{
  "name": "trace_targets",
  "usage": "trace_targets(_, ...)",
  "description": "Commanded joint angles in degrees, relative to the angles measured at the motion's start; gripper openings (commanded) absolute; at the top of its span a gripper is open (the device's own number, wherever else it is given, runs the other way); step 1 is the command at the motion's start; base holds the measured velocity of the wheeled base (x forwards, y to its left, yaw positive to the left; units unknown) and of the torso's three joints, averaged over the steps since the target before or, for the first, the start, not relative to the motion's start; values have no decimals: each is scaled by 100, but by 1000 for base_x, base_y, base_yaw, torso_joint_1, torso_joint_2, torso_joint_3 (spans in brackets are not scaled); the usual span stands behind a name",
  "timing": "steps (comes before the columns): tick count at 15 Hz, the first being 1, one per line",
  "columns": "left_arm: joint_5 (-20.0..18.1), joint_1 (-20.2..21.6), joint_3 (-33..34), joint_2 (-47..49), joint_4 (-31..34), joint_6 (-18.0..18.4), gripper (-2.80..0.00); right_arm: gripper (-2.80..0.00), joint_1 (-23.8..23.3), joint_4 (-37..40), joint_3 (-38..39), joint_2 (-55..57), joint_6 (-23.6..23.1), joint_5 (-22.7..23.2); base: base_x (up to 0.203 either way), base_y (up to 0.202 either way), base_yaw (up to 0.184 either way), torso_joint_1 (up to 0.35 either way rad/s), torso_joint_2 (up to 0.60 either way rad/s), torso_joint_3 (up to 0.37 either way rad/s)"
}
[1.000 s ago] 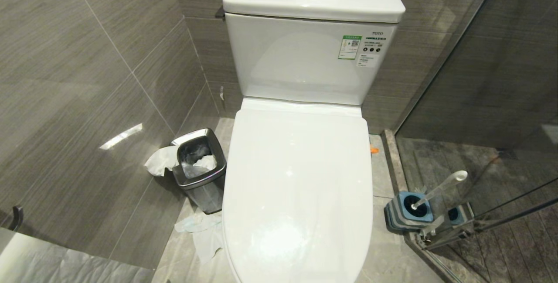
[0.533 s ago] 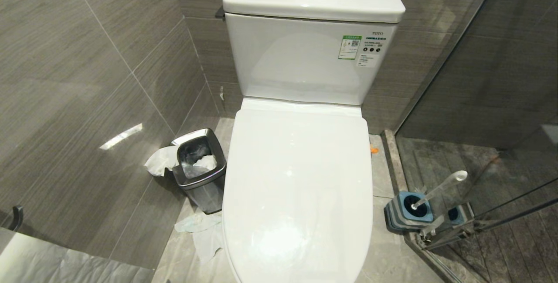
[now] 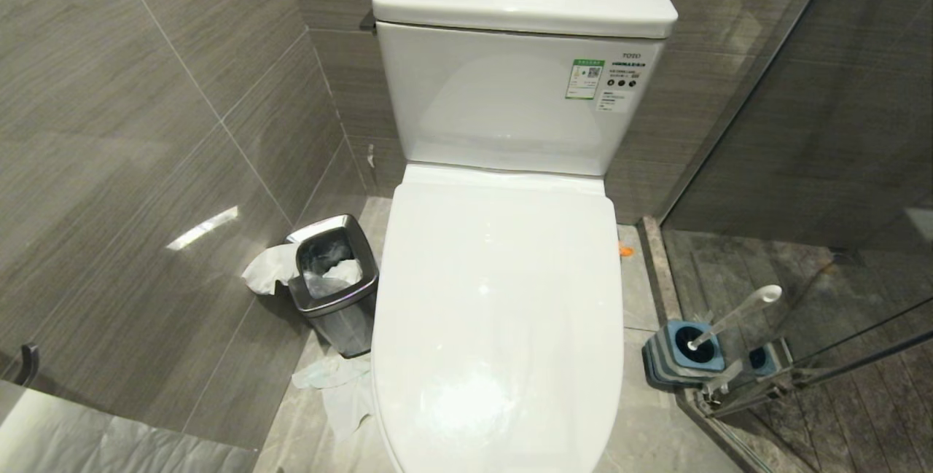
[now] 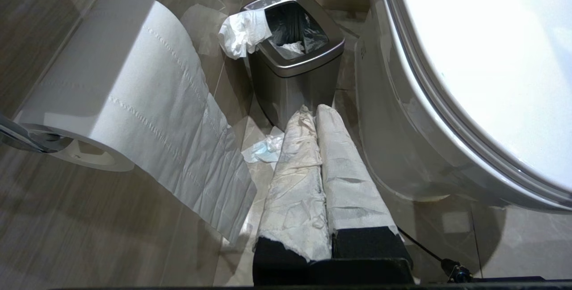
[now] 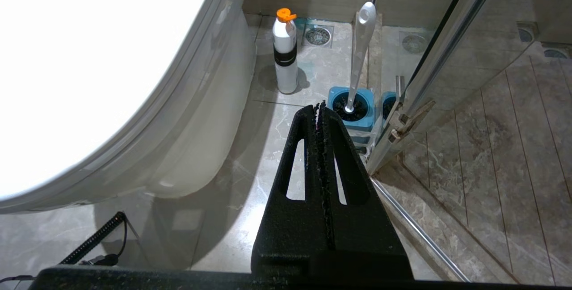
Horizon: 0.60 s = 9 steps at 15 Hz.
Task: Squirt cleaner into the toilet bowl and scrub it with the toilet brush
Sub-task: Use the left hand to lift the toilet lid slightly
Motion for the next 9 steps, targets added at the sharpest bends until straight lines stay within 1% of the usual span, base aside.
trace_targets(1, -2, 3, 9, 5, -1, 1, -280, -280, 2, -2, 0, 5, 1, -5, 0, 0, 0, 0, 0, 0)
trace_targets(9, -2, 3, 9, 5, -1, 1, -280, -280, 2, -2, 0, 5, 1, -5, 0, 0, 0, 0, 0, 0)
